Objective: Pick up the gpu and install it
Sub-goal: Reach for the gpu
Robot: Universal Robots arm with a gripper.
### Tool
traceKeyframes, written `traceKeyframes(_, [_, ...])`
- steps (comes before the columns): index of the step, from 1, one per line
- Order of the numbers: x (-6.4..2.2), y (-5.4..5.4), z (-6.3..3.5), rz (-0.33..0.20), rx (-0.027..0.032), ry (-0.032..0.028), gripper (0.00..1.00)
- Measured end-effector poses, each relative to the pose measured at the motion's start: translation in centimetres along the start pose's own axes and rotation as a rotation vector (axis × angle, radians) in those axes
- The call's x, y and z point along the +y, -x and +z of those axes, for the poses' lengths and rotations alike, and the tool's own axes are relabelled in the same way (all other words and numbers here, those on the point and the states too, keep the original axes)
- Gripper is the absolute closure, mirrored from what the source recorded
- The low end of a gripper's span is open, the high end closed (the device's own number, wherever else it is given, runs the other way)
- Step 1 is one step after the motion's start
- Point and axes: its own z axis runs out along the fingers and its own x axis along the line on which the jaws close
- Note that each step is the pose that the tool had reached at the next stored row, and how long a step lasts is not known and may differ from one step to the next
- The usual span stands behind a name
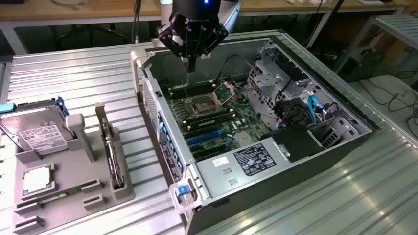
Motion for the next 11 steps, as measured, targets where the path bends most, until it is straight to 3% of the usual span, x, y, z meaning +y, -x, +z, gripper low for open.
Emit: traceKeyframes(11, [-0.04, -0.51, -0.01, 0.0, 0.0, 0.0, 0.89])
